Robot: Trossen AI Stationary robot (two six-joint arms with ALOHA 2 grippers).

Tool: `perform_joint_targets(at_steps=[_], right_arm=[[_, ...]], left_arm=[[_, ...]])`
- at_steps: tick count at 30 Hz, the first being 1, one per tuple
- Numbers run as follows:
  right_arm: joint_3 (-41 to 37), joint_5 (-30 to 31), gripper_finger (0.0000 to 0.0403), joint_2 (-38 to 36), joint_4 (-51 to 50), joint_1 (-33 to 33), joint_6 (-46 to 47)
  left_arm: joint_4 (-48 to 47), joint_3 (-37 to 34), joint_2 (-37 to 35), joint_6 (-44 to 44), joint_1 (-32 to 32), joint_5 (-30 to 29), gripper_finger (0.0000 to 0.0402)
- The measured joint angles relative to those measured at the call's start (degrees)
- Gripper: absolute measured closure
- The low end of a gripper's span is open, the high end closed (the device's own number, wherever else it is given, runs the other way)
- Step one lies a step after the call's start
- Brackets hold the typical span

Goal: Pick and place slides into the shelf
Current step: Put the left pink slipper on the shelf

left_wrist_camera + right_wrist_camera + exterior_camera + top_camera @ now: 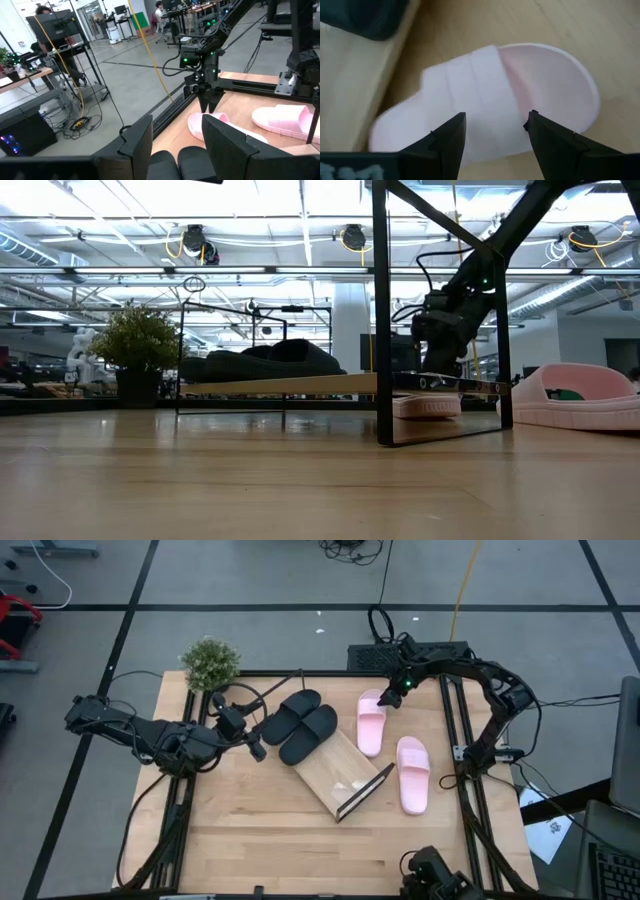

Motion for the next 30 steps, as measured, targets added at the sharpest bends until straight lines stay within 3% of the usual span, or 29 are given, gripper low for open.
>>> perform_joint_targets(at_steps=[13, 30], right_arm=[[0.0, -0.2, 0.0200, 4.2, 2.4, 1.0, -0.7], [0.0, -4.6, 0.0200, 4.3, 0.2, 1.3, -1.5]], left_arm=[[0.0, 0.0, 0.0, -0.2, 0.0, 0.0, 0.0224], [-0.1, 0.0, 0.0, -0.2, 2.1, 0.2, 0.0224]])
